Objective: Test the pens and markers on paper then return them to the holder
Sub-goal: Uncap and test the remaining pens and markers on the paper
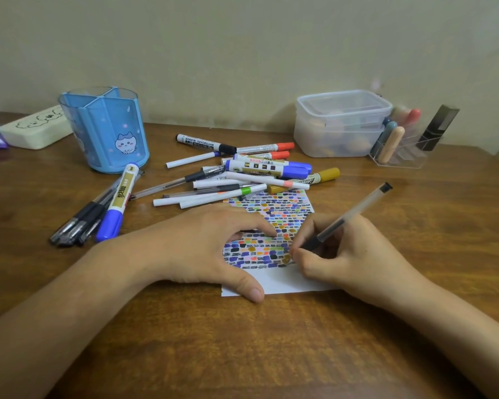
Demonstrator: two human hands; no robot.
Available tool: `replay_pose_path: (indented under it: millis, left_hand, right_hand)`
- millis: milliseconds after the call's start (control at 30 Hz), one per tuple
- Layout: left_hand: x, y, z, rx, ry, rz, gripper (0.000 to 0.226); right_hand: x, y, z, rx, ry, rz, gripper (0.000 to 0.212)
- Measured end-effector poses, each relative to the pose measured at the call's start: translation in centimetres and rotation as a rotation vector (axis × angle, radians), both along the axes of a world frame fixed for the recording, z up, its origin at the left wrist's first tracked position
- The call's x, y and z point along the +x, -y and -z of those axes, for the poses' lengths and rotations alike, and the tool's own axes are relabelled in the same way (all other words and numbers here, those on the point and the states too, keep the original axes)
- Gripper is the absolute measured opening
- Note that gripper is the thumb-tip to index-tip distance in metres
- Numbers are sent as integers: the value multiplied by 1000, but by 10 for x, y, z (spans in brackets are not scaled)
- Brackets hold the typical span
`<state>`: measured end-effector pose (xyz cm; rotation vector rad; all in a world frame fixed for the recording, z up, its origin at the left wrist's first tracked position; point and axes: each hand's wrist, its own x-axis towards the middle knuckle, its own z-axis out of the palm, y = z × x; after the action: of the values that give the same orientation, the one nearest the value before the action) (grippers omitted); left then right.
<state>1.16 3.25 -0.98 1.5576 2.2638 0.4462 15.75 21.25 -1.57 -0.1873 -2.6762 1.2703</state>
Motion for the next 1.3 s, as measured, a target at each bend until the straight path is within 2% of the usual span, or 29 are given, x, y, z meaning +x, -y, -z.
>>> replay_pose_path:
  millis: [200,300,467,667,833,1200,1300]
  left_hand:
    - [1,-1,0,-9,-9,-15,81]
    - [2,-3,1,-1,-37,-32,65]
    - [5,-1,8,98,-93,-89,30]
    - [11,-3,8,224,-159,-90,42]
    - [13,-5,12,322,-237,-24,39]
    - [14,-6,14,372,-247,-18,39]
    - [16,-7,13,366,-243,-11,29]
  right_hand:
    - [1,0,2,7,-6,-14,11]
    - [-1,-4,3,-36,-49,0,10]
    - [-2,-6,0,-251,-151,22,16]
    - [-1,-4,-2,-369,-142,-4,11]
    - [-1,-1,-3,-426,-146,-9,6]
    - [1,-3,-3,-418,-157,-62,18]
    - [0,-2,-4,-417,-139,-66,20]
